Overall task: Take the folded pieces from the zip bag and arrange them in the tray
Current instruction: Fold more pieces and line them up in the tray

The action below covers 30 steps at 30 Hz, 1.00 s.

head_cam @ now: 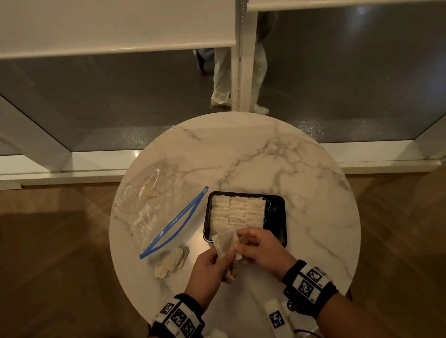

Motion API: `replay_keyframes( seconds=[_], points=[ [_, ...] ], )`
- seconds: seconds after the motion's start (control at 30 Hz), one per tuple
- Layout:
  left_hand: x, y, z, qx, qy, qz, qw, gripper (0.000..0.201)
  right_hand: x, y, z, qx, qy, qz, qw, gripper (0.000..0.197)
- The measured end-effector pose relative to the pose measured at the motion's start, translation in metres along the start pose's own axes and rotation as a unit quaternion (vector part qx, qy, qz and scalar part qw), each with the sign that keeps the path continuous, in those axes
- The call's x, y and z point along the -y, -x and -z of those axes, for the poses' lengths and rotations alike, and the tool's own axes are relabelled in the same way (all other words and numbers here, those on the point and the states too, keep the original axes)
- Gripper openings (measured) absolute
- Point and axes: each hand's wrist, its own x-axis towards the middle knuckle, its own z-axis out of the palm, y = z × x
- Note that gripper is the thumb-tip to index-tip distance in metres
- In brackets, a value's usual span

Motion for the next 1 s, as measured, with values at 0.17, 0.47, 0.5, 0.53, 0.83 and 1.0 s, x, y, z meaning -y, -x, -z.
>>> replay_keyframes(
  seconds=[0.17, 0.47, 0.5, 0.53, 0.83, 1.0],
  points=[
    [-0.001, 0.003, 0.004, 0.007, -0.011, -0.001, 1.000, 0.024, 0.000, 0.001, -0.009, -0.038, -0.027, 0.001, 0.999, 0.014],
    [-0.002, 0.009, 0.020, -0.001, 0.126, 0.065, 0.990, 0.047, -0.002, 0.002, -0.019, -0.071, -0.084, -0.025, 0.994, 0.014],
    [0.000, 0.008, 0.024, -0.018, 0.155, 0.077, 0.985, 0.044, -0.003, 0.001, -0.018, -0.078, -0.083, -0.027, 0.993, 0.014],
    [0.003, 0.005, 0.029, -0.038, 0.178, 0.085, 0.980, 0.038, -0.003, 0.000, -0.017, -0.081, -0.081, -0.030, 0.993, 0.014],
    [0.035, -0.014, 0.068, -0.162, 0.018, 0.108, 0.981, 0.028, -0.011, -0.001, -0.008, -0.087, -0.064, -0.049, 0.993, 0.014],
    [0.044, -0.011, 0.073, -0.207, -0.317, -0.009, 0.925, 0.033, -0.008, 0.002, -0.004, -0.072, -0.053, -0.049, 0.995, 0.014]
  ],
)
